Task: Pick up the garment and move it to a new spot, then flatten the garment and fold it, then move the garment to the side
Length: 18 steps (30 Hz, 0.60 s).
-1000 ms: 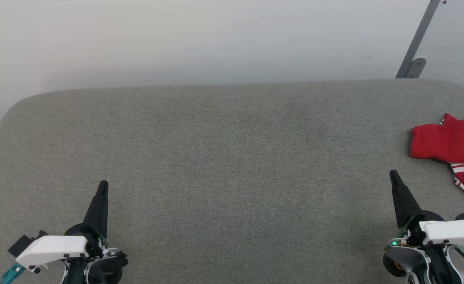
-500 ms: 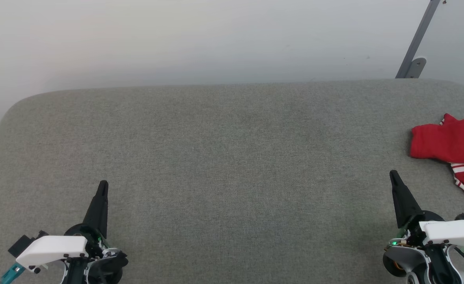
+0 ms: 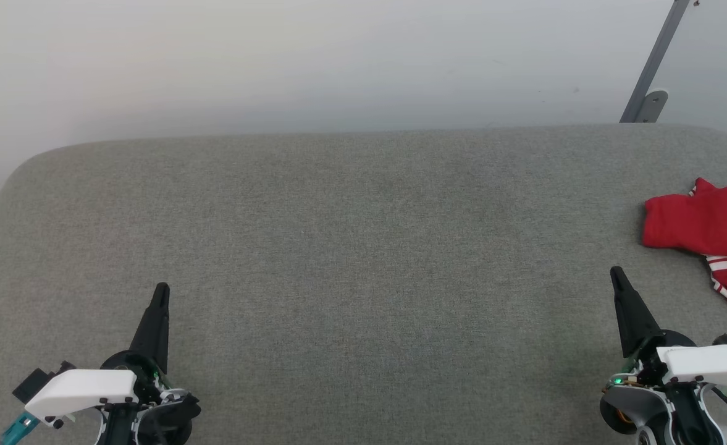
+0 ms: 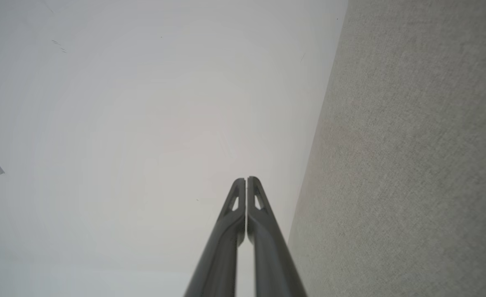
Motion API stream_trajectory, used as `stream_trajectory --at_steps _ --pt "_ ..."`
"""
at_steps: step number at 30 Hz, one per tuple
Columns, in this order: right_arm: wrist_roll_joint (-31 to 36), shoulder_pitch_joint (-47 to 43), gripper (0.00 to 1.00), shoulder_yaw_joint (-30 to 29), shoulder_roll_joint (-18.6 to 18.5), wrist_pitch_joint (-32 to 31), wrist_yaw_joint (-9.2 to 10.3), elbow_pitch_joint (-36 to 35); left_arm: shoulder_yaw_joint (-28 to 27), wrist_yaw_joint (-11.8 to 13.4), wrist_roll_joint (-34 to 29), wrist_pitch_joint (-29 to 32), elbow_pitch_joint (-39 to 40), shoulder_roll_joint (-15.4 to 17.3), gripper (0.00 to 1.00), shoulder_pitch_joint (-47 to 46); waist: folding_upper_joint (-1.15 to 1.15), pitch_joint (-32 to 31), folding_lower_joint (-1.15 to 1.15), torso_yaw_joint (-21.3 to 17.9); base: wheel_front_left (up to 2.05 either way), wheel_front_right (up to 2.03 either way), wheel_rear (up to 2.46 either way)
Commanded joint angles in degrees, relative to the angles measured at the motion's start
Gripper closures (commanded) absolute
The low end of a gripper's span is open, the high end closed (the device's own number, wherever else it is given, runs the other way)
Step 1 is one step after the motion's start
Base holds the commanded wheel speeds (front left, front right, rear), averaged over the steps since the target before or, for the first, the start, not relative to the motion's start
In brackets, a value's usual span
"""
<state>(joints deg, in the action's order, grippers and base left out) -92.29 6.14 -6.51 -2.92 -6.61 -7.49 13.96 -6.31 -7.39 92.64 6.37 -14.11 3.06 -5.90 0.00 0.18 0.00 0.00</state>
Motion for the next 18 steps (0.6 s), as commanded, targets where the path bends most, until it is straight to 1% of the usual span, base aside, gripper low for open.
stream_trajectory --at_steps 1,18 --pt "-0.2 0.3 1.00 0.0 0.1 -0.1 0.00 0.2 -0.2 -0.2 -0.2 0.3 0.0 -0.1 1.00 -0.8 0.00 0.0 0.00 0.0 0.00 0.00 0.00" --pt "-0.2 0.3 1.00 0.0 0.1 -0.1 0.00 0.2 -0.2 -0.2 -0.3 0.3 0.0 -0.1 1.00 -0.8 0.00 0.0 0.00 0.0 0.00 0.00 0.00"
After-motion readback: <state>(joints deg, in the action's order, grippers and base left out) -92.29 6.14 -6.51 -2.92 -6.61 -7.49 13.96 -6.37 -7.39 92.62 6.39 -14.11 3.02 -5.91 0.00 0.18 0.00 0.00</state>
